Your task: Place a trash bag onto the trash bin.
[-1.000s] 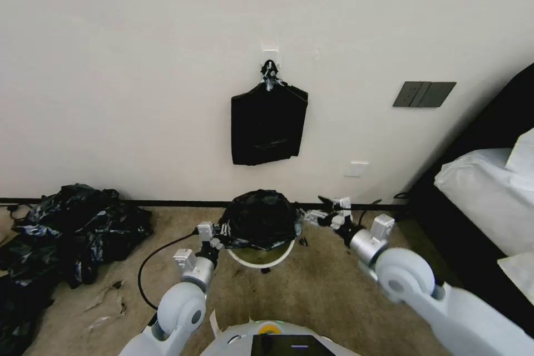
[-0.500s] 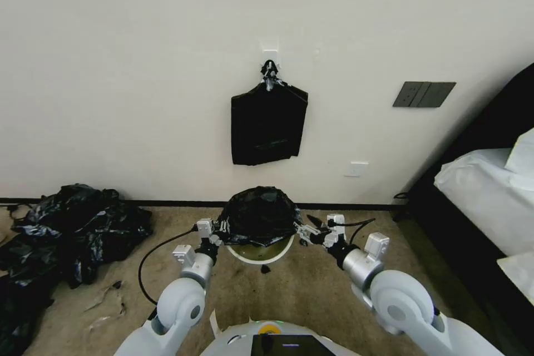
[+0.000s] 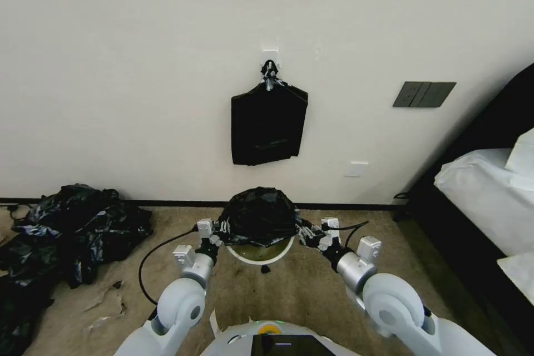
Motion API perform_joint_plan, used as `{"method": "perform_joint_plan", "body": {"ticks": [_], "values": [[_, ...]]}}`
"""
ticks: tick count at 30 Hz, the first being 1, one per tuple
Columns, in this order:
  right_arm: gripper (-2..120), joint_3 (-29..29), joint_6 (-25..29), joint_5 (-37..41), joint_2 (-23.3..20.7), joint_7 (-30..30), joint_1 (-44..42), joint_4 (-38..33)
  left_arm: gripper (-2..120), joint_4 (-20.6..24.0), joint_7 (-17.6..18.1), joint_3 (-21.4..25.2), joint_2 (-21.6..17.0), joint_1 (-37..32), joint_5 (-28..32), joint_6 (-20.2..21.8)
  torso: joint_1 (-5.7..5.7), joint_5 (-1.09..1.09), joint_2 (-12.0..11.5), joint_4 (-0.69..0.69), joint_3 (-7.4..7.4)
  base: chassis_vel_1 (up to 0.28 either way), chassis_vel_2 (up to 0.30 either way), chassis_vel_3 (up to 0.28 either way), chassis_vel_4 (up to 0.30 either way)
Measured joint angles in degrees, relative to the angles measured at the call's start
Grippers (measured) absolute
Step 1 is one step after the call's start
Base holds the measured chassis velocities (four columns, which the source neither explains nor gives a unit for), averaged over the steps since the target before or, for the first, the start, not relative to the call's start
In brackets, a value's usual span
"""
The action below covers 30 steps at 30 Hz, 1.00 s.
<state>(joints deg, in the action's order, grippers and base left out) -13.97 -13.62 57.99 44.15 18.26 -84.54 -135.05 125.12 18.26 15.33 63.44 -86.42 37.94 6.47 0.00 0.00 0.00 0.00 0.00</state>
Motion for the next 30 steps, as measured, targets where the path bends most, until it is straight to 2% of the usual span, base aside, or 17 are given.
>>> {"method": "perform_joint_plan", "body": {"ticks": [4,11,19,24,30], "values": [[0,0.1,0.9,-1.1,0.2,-0.4,-0.4,0.2,6,0.2,0.1,0.2,0.2,-0.1,0.2,0.0,0.00,0.00,0.0,0.00,0.00,0.000,0.000,0.000,0.000],[0,-0.5,1.7,-1.4,0.9,0.2,-1.6,0.4,6,0.7,0.3,0.7,0.8,-0.3,2.0,0.0,0.00,0.00,0.0,0.00,0.00,0.000,0.000,0.000,0.000],[0,-4.4,1.0,3.4,1.5,1.2,-4.4,1.6,6,1.0,0.3,1.3,1.1,0.2,6.1,-0.3,0.00,0.00,0.0,0.00,0.00,0.000,0.000,0.000,0.000],[0,-6.4,-0.7,5.5,1.9,-0.7,-6.6,1.8,6,0.9,0.4,1.6,1.4,0.9,9.0,-0.4,0.00,-0.01,0.0,0.00,0.00,0.000,0.000,0.000,0.000],[0,-5.3,-1.4,2.8,2.9,-5.6,-8.8,2.3,6,0.7,1.6,1.6,2.0,1.6,11.3,-0.5,0.00,0.00,0.0,-0.01,0.00,0.000,0.000,0.000,0.000]]}}
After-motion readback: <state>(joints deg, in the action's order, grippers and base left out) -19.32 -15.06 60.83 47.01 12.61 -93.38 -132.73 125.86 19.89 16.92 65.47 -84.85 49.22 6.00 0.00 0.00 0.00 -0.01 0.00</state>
